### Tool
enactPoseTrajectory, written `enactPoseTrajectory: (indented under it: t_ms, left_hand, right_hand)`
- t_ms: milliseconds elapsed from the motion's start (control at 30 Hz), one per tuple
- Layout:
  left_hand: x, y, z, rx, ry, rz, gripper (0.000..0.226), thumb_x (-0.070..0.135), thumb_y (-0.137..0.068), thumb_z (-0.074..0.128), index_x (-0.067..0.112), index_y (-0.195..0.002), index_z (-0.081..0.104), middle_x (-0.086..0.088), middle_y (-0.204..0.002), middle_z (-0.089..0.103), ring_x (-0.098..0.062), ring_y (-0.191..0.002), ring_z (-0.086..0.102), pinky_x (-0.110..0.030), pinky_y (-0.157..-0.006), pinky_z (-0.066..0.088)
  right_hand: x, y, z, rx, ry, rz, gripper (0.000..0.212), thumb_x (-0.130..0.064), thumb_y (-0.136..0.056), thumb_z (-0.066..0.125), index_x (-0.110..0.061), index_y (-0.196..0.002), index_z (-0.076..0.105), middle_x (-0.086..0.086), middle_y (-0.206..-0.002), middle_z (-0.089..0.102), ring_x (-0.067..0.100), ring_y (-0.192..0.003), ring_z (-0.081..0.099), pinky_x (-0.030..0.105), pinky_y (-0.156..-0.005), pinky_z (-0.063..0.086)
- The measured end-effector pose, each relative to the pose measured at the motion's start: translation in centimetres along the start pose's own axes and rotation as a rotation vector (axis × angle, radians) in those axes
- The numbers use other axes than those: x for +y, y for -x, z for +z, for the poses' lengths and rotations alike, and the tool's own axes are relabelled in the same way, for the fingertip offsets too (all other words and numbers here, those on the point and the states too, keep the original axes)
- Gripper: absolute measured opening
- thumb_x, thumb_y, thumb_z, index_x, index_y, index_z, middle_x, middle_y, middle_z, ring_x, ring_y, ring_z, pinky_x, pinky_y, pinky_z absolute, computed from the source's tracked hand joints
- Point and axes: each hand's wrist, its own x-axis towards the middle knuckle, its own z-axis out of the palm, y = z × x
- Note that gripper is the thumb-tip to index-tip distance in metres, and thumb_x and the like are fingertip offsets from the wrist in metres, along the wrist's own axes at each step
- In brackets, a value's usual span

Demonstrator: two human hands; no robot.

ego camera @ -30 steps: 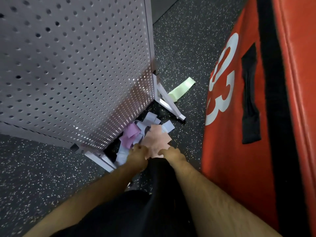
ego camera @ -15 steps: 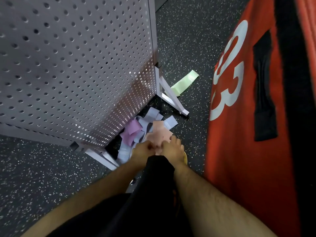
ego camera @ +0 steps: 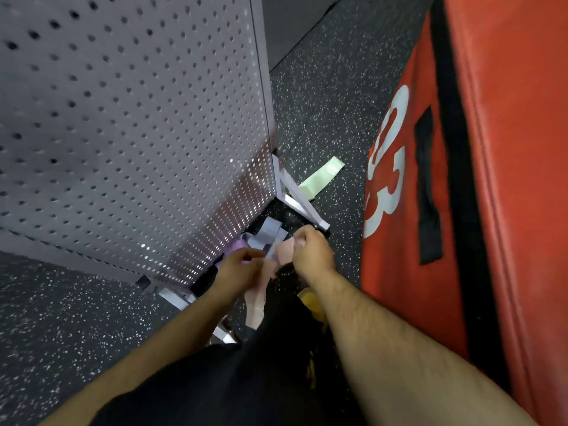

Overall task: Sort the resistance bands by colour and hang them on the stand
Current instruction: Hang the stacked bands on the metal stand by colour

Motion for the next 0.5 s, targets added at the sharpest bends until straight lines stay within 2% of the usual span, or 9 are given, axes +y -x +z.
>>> enactPoseTrajectory:
  t_ms: [67, 167, 267, 333, 433, 467, 500]
  left_hand:
    - [2.9, 1.9, -0.9, 0.020, 0.071, 0.084, 0.018, 0.023, -0.088, 0.064, 0.035, -0.102, 0.070, 0.003, -0.111, 0.069, -0.015, -0.102, 0.066, -0.031, -0.082, 0.056]
    - [8.0, 5.5, -1.9, 0.007, 0.182, 0.180, 0.030, 0.019, -0.084, 0.068, 0.033, -0.110, 0.070, -0.003, -0.113, 0.070, -0.021, -0.099, 0.070, -0.035, -0.075, 0.060]
    - [13.2, 9.0, -3.0, -0.070, 0.244, 0.298, 0.048, 0.001, -0.084, 0.064, 0.033, -0.120, 0.066, -0.007, -0.120, 0.064, -0.027, -0.096, 0.068, -0.033, -0.069, 0.059]
    - [16.9, 11.6, -3.6, -0.115, 0.246, 0.392, 0.058, -0.006, -0.083, 0.062, 0.033, -0.125, 0.062, -0.004, -0.122, 0.064, -0.028, -0.096, 0.068, -0.036, -0.071, 0.058]
    - [21.7, 15.6, -4.3, -0.109, 0.283, 0.500, 0.049, -0.011, -0.082, 0.064, 0.018, -0.121, 0.062, -0.011, -0.119, 0.069, -0.026, -0.097, 0.070, -0.038, -0.075, 0.057]
    - [23.1, 17.1, -4.5, -0.098, 0.288, 0.531, 0.042, -0.010, -0.083, 0.066, 0.016, -0.116, 0.064, -0.014, -0.116, 0.069, -0.024, -0.094, 0.069, -0.035, -0.073, 0.055]
    - [24.3, 18.5, -4.8, -0.085, 0.284, 0.565, 0.037, -0.008, -0.083, 0.068, 0.017, -0.110, 0.064, -0.016, -0.113, 0.069, -0.023, -0.089, 0.068, -0.032, -0.068, 0.052]
  right_hand:
    - [-3.1, 0.4, -3.4, 0.045, -0.068, -0.082, 0.030, -0.007, -0.093, 0.049, -0.025, -0.116, 0.057, 0.004, -0.117, 0.060, 0.022, -0.097, 0.060, 0.031, -0.080, 0.052]
    - [-8.3, 2.3, -9.1, 0.102, -0.099, -0.211, 0.024, -0.019, -0.099, 0.053, -0.022, -0.122, 0.057, 0.005, -0.116, 0.062, 0.024, -0.100, 0.060, 0.034, -0.080, 0.050]
    - [-12.9, 5.3, -14.7, 0.113, -0.056, -0.336, 0.020, -0.029, -0.100, 0.053, -0.016, -0.113, 0.061, 0.003, -0.109, 0.065, 0.023, -0.101, 0.060, 0.034, -0.082, 0.047]
    - [-15.4, 8.2, -18.4, 0.130, -0.041, -0.425, 0.023, -0.034, -0.099, 0.054, -0.013, -0.104, 0.061, 0.000, -0.099, 0.063, 0.019, -0.092, 0.059, 0.031, -0.073, 0.043]
    - [-18.2, 12.9, -23.6, 0.133, -0.031, -0.581, 0.023, -0.029, -0.096, 0.061, -0.006, -0.091, 0.062, 0.001, -0.095, 0.056, 0.014, -0.083, 0.053, 0.015, -0.063, 0.039]
    - [-19.0, 14.5, -25.2, 0.110, -0.041, -0.625, 0.020, -0.025, -0.095, 0.064, -0.008, -0.085, 0.061, 0.003, -0.093, 0.056, 0.014, -0.082, 0.052, 0.014, -0.066, 0.040]
    - [-19.6, 15.8, -26.6, 0.083, -0.064, -0.662, 0.019, -0.025, -0.093, 0.066, -0.013, -0.080, 0.059, 0.006, -0.089, 0.057, 0.016, -0.080, 0.053, 0.020, -0.071, 0.044]
